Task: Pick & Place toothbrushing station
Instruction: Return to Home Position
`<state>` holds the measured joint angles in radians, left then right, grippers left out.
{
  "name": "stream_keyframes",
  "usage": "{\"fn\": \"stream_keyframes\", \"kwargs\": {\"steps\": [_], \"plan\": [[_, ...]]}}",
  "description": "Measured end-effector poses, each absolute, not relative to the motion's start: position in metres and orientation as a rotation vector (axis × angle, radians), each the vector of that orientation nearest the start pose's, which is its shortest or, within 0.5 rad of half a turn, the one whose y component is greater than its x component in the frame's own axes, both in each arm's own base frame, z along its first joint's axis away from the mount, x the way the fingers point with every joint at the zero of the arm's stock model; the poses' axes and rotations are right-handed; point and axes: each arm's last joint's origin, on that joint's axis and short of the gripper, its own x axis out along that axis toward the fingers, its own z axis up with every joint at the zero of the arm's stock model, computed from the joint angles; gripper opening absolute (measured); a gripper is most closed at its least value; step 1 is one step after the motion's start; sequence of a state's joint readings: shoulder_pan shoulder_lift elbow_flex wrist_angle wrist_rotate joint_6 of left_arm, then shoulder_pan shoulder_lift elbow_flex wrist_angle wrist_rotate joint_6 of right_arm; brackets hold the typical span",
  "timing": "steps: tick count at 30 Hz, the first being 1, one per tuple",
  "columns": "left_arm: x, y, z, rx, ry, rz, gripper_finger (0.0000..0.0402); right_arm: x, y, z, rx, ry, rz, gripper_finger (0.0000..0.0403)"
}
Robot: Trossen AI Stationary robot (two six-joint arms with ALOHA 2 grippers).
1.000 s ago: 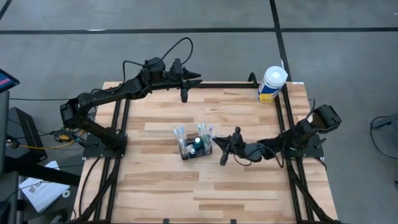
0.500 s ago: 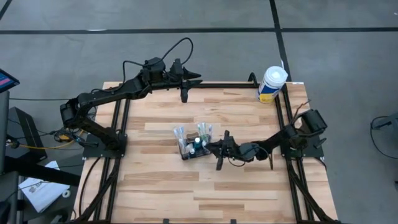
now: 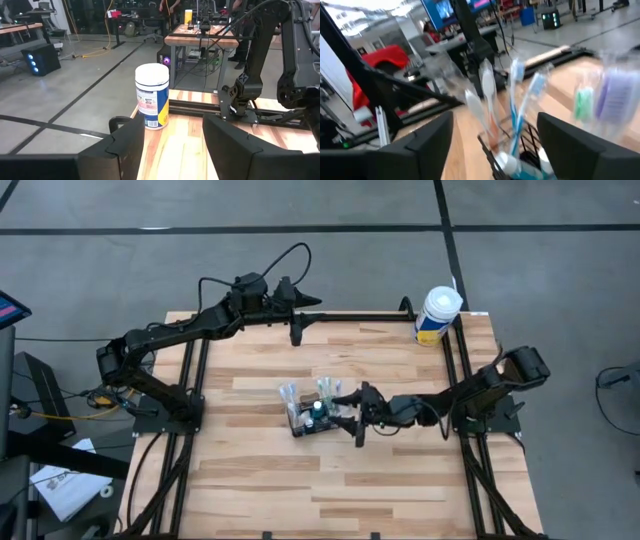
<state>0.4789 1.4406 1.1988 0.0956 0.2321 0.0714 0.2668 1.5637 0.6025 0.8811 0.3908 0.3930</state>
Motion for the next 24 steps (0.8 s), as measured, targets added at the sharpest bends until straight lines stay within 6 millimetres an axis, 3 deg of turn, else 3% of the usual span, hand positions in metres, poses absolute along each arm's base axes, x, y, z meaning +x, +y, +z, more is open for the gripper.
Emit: {"fn": "stream_keyframes", "kwargs": {"steps": [5,10,15,19,24], "plan": [[0.298,0.148,0.351,0.02,0.146,0.242,0.019,0.292,0.072,0.208,0.383,-0.065,-0.102,0.0291],[0.298,0.147,0.352,0.023,0.136,0.242,0.0184,0.287,0.077,0.253,0.36,-0.204,-0.062,0.0283],[0.291,0.143,0.364,0.024,0.092,0.242,0.0184,0.276,0.067,0.302,0.333,-0.188,-0.091,0.0282],[0.279,0.137,0.387,-0.017,-0.042,0.242,0.0184,0.265,0.055,0.345,0.263,-0.183,-0.128,0.0282],[0.245,0.119,0.427,-0.048,-0.232,0.168,0.0181,0.247,0.04,0.399,0.155,-0.197,-0.177,0.0282]]}}
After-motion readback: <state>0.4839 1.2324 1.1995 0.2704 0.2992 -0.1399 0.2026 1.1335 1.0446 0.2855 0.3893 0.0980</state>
